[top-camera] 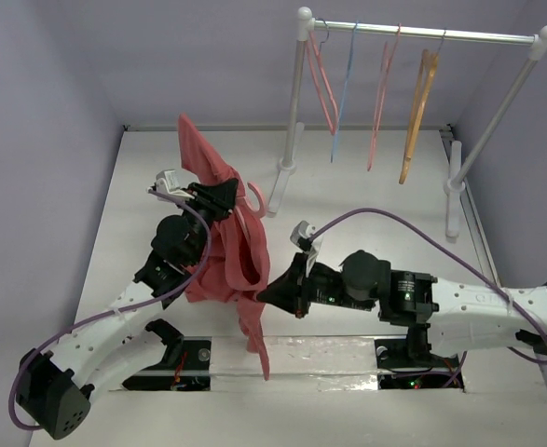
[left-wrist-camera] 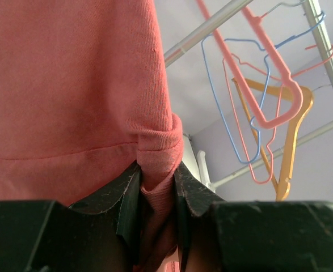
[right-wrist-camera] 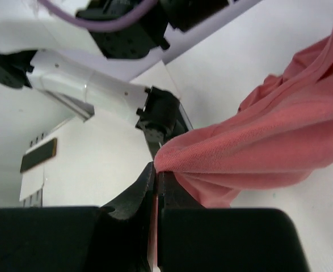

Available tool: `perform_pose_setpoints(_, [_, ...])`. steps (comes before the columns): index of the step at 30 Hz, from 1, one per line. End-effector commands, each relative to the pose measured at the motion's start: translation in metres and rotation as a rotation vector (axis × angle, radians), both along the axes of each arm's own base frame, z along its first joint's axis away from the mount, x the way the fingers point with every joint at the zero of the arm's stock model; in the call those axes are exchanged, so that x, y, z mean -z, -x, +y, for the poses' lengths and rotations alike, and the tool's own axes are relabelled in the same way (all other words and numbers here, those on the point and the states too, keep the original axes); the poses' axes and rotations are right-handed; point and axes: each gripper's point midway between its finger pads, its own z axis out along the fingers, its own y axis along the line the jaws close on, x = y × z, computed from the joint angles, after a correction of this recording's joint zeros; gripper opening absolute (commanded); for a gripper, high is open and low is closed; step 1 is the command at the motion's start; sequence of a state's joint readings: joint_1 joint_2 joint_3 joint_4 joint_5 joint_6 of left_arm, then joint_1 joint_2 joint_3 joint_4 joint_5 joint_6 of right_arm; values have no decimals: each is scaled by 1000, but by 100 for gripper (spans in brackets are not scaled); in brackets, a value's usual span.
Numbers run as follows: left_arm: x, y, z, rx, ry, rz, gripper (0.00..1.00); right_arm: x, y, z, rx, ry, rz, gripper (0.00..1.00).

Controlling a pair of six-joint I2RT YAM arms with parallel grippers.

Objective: Place the t-shirt on the hanger

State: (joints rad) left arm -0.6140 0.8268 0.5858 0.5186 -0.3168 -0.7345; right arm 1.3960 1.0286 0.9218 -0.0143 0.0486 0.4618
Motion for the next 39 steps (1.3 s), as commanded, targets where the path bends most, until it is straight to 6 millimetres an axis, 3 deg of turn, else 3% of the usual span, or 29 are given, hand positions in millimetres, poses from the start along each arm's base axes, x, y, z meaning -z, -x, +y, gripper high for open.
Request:
perform_pose_setpoints(1, [-39, 12, 2, 35, 130, -102, 0, -28, -12, 2, 72, -75, -23, 0])
perform_pose_setpoints(3, [-38, 16, 0, 58, 146, -74, 0, 18, -25, 4, 152, 54, 8, 0])
perform_pose_setpoints(4, [-39, 18, -1, 74, 169, -62, 0, 55, -28, 13, 171, 159, 46, 0])
perform_pose_setpoints(6, [-36, 23, -1, 86, 178, -36, 0, 96, -30, 12, 204, 296, 84, 0])
perform_pose_setpoints(7, [-35, 26, -2, 101, 192, -24, 0, 114, -30, 13, 217, 332, 114, 0])
perform_pose_setpoints(10, [-26, 32, -7, 140, 187, 19, 0, 133, -31, 8, 244, 345, 145, 1])
perform_pose_setpoints(11, [-21, 33, -8, 152, 190, 41, 0, 128, -28, 7, 241, 328, 147, 6])
perform_pose_setpoints(12, [-16, 35, -10, 162, 188, 55, 0, 128, -28, 4, 244, 324, 147, 21])
perform_pose_setpoints(15, [-2, 40, -13, 189, 190, 91, 0, 111, -29, -4, 266, 298, 131, 45])
perform_pose_setpoints(22, [22, 41, -9, 170, 181, 136, 0, 59, -33, -20, 265, 210, 54, 66])
perform_pose_setpoints(26, [26, 42, -9, 171, 181, 146, 0, 10, -49, -21, 319, 122, -40, 77])
perform_pose_setpoints(31, [31, 42, -11, 179, 172, 156, 0, -49, -71, -12, 413, -16, -166, 83])
perform_pose_setpoints(34, [32, 43, -12, 186, 171, 160, 0, -61, -90, -1, 496, 16, -244, 85])
perform_pose_setpoints(36, [33, 44, -12, 189, 169, 164, 0, -54, -101, 13, 545, 62, -267, 83])
perform_pose_setpoints(37, [33, 44, -13, 190, 169, 166, 0, -66, -107, 16, 563, 48, -274, 81])
perform_pose_setpoints(38, [32, 44, -13, 194, 170, 164, 0, -66, -111, 18, 585, 65, -291, 79])
perform_pose_setpoints(39, [33, 45, -13, 195, 168, 166, 0, -65, -116, 27, 607, 61, -296, 71])
